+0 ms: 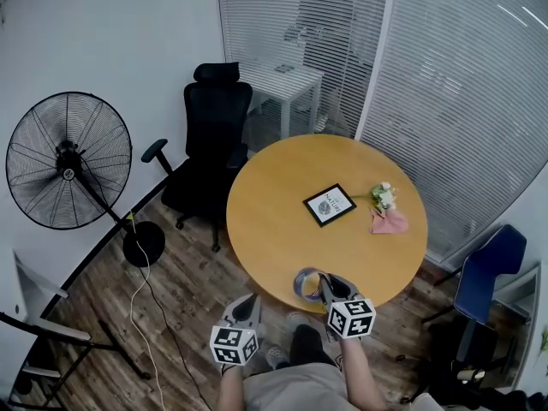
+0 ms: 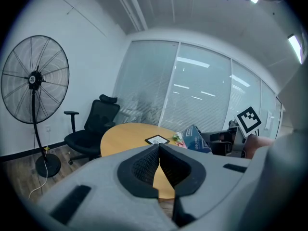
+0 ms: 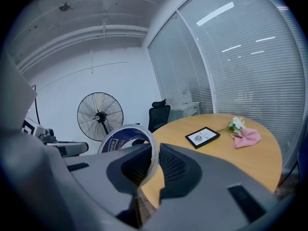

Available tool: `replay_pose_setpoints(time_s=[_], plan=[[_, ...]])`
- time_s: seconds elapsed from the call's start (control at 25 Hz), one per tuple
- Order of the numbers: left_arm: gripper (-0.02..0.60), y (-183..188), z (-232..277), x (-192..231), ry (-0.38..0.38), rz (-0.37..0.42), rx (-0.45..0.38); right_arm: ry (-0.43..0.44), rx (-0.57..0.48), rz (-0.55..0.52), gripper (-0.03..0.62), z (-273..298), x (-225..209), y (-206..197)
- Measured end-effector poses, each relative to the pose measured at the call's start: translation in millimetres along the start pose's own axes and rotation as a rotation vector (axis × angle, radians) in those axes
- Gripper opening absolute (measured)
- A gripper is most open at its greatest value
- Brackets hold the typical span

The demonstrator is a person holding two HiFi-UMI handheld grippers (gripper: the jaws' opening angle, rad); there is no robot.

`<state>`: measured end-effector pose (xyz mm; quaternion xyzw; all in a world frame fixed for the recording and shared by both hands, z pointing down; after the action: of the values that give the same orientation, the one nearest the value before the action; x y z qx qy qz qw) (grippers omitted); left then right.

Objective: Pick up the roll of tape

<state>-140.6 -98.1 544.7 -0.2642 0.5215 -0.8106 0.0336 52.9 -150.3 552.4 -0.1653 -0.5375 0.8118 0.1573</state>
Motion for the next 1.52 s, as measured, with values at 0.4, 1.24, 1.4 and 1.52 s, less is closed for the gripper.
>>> replay_pose_setpoints(time_s=[0.4,1.24,1.4,1.52], plan=[[0.009,2.2,3.5,2.9,-0.004,-0.003,0.002,0.014,0.005,-0.012,0.048,6.1,1.2,3.7],[0.009,3.7,6.7,9.1,-0.002,-0.019,-0.007,0.036,0.020,-0.039,0.044,14.6,8.3,3.1],[0.009,4.5,4.4,11.5,0.005,-0.022,-0.014,0.041,0.022,-0.028,0.044,16.6,10.5,0.6],[0.009,3.7,5.5,11.9,0.007,-0.022,-0.016,0.043,0.022,-0.024,0.044,18.7,10.4,-0.8]])
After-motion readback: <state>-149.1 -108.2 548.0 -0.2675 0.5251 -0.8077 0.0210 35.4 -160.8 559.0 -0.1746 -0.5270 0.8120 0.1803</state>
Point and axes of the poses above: the fingertips, and each gripper's own axes: z forward along the fingers, x to its left, y out of its top, the point moved 1 cm from there along -z, backward along the fingers, and after that the axes turned 10 degrees about -z, right-handed, at the moved point
